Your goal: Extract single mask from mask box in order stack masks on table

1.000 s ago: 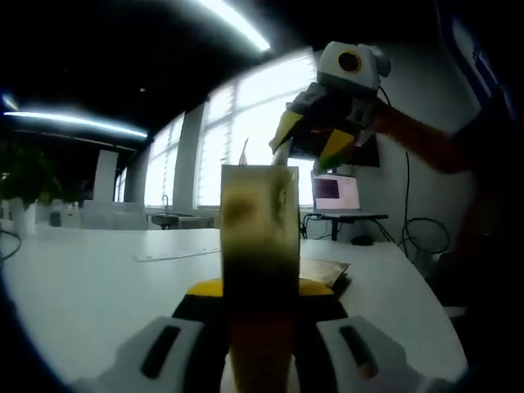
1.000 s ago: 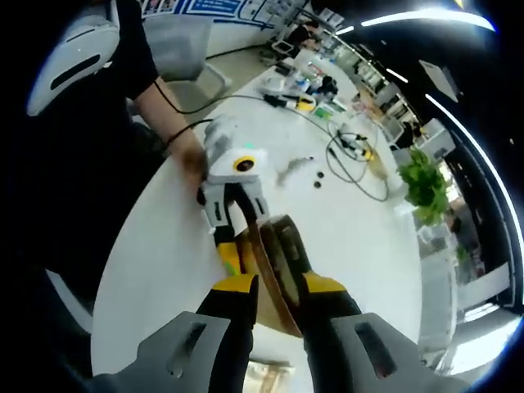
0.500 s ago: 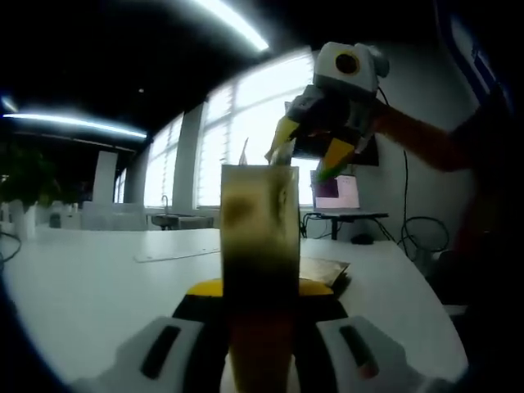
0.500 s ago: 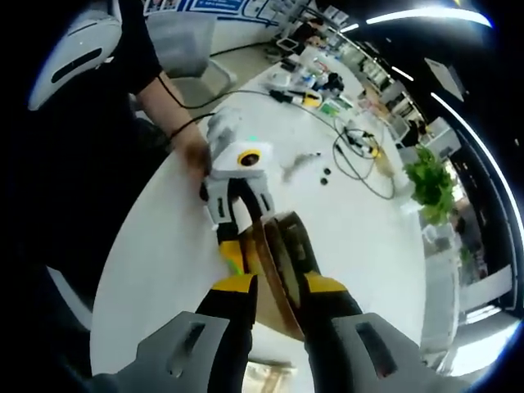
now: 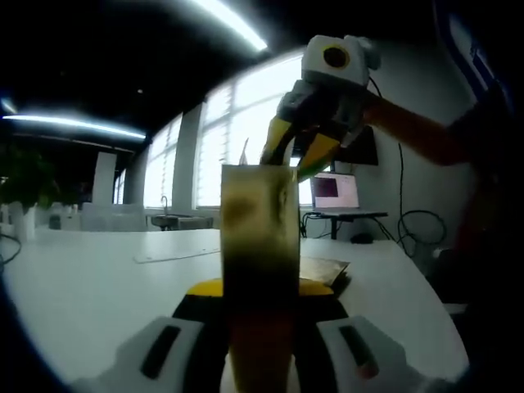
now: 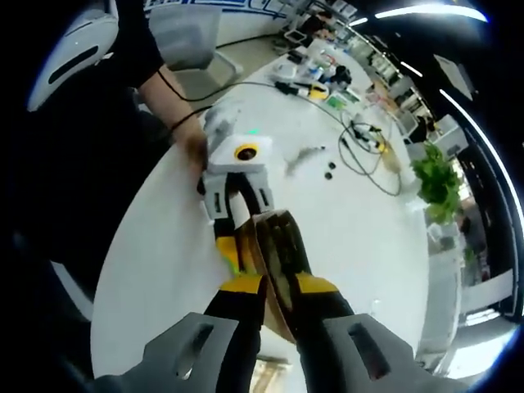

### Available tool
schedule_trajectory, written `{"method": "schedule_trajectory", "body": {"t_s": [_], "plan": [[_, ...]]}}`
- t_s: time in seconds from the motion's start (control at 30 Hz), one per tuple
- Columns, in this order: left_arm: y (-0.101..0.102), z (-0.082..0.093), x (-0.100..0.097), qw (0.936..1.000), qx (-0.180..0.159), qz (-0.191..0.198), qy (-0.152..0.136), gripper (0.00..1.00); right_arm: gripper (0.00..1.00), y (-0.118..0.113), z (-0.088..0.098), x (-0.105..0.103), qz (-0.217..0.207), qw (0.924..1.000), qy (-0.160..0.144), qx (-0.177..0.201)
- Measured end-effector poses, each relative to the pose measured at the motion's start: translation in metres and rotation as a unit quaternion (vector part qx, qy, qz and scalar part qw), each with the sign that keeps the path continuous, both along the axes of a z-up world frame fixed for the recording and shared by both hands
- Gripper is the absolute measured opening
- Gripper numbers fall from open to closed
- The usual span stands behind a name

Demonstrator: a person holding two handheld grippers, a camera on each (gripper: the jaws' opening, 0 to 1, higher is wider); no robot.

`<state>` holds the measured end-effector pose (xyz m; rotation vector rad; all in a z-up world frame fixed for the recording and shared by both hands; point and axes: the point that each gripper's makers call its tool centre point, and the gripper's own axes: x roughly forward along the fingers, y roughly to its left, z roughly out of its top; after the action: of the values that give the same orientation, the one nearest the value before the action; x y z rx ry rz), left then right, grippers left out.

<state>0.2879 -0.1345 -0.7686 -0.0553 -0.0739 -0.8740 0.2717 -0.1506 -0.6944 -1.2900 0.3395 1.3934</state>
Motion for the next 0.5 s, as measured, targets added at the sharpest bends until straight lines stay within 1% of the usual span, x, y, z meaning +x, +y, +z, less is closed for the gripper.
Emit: {"method": "schedule_trajectory", "body": {"t_s": [0.07,0.3,0.43,0.5], "plan": [[-0.0001,0.0000,0.0000,1.0000,0.000,0.000,0.000,0.31,0.10,-0.0002,-0.0010,-0.0010,0.000,1.0000,0.007,-0.003],[-0.0002,0.0003,0.0000,1.0000,0.000,0.000,0.000,0.31,0.09,0.0033,-0.0046,-0.0012,-0.003,0.9998,0.011,-0.017],[-0.0002,0.0003,-0.0003,1.0000,0.000,0.000,0.000,0.31,0.07,0.0069,-0.0071,-0.0061,-0.004,0.9995,0.017,-0.027],[-0.0002,0.0003,-0.0005,1.0000,0.000,0.000,0.000,0.31,0.07,0.0065,-0.0061,-0.0017,-0.005,0.9993,0.020,-0.032]]}}
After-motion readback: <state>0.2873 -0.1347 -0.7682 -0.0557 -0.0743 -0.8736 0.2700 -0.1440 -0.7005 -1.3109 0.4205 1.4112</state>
